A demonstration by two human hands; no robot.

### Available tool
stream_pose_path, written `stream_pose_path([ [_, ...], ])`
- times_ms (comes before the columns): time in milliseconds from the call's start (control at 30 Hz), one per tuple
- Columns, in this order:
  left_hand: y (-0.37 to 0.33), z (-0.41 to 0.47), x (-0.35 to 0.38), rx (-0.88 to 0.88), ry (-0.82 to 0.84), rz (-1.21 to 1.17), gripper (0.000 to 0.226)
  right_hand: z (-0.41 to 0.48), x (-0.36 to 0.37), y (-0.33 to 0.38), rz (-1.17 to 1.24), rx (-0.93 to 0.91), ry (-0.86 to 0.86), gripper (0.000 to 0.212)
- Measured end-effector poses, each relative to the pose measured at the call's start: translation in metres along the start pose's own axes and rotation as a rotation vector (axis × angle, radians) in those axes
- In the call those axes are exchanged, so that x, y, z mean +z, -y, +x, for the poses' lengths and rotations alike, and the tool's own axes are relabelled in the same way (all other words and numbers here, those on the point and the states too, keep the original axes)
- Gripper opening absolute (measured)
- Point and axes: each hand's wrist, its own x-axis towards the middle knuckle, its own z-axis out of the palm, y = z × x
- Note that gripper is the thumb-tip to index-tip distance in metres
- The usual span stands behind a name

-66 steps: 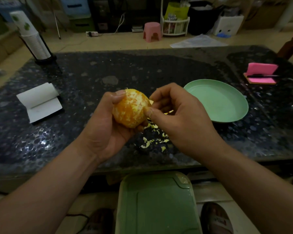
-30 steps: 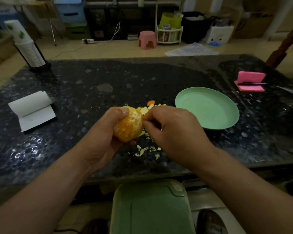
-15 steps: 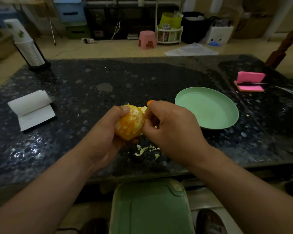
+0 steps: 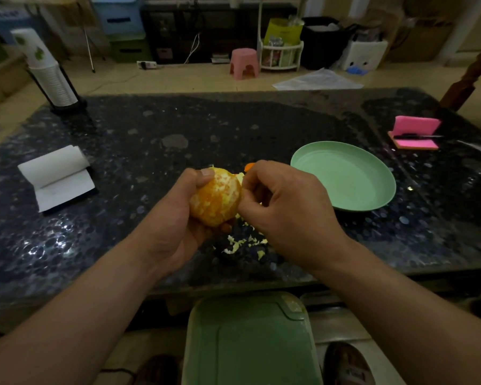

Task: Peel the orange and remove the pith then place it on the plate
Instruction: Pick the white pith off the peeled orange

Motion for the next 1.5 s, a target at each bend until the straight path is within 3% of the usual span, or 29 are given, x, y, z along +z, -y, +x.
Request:
stream_pose_path([
  [133,-0.001,0.001,0.0,0.007,0.003,-0.023,0.031,-0.001,-0.001,0.001,0.029,0.004,0.009,0.011],
  [300,-0.001,0.001,-0.002,0.013,0.011,-0.037,0.045,-0.003,0.001,0.002,0.046,0.0,0.002,0.01],
  [467,-0.002,0.003,-0.003,0.02,-0.001,-0.063,0.028,-0.004,0.001,0.004,0.069,0.005,0.002,0.009],
  [667,-0.005,0.004,-0.004,0.016,-0.012,-0.153,0.027,-0.007,0.002,0.007,0.084,0.01,0.002,0.011],
  [733,-0.006,0.007,-0.007,0.004,-0.028,-0.191,0.032,-0.007,0.002,0.008,0.075,0.001,0.007,0.01],
  [833,-0.007,0.011,-0.014,-0.04,-0.038,-0.235,0.061,-0.009,0.001,0.009,0.067,-0.003,0.027,0.011],
  [900,-0.007,0.012,-0.016,-0.074,-0.019,-0.269,0.066,-0.008,0.0,0.01,0.164,0.09,0.055,0.013],
  [1067,-0.007,0.013,-0.021,-0.124,0.013,-0.341,0.068,0.009,-0.008,0.001,0.907,0.649,0.262,0.016],
  [1133,-0.008,0.012,-0.023,-0.119,0.0,-0.337,0.069,0.01,-0.007,-0.007,0.97,0.712,0.341,0.022],
  [1200,-0.009,0.013,-0.023,-0.116,-0.007,-0.33,0.068,0.01,-0.006,-0.014,0.892,0.733,0.373,0.026],
  [1233,-0.009,0.013,-0.023,-0.117,-0.01,-0.326,0.068,0.007,-0.003,-0.018,0.716,0.694,0.385,0.029],
  [1300,-0.008,0.014,-0.022,-0.117,-0.025,-0.311,0.068,0.002,0.006,-0.029,0.136,0.483,0.42,0.041],
  [1367,-0.007,0.013,-0.022,-0.117,-0.036,-0.293,0.068,0.0,0.016,-0.027,-0.226,0.334,0.487,0.028],
  [1400,-0.005,0.013,-0.022,-0.118,-0.039,-0.284,0.069,-0.001,0.02,-0.023,-0.256,0.318,0.523,0.01],
  [1467,-0.004,0.013,-0.022,-0.117,-0.039,-0.261,0.067,0.001,0.026,-0.019,-0.236,0.325,0.568,0.035],
  [1500,-0.004,0.013,-0.023,-0.114,-0.038,-0.25,0.067,0.003,0.024,-0.017,-0.23,0.337,0.514,0.028],
])
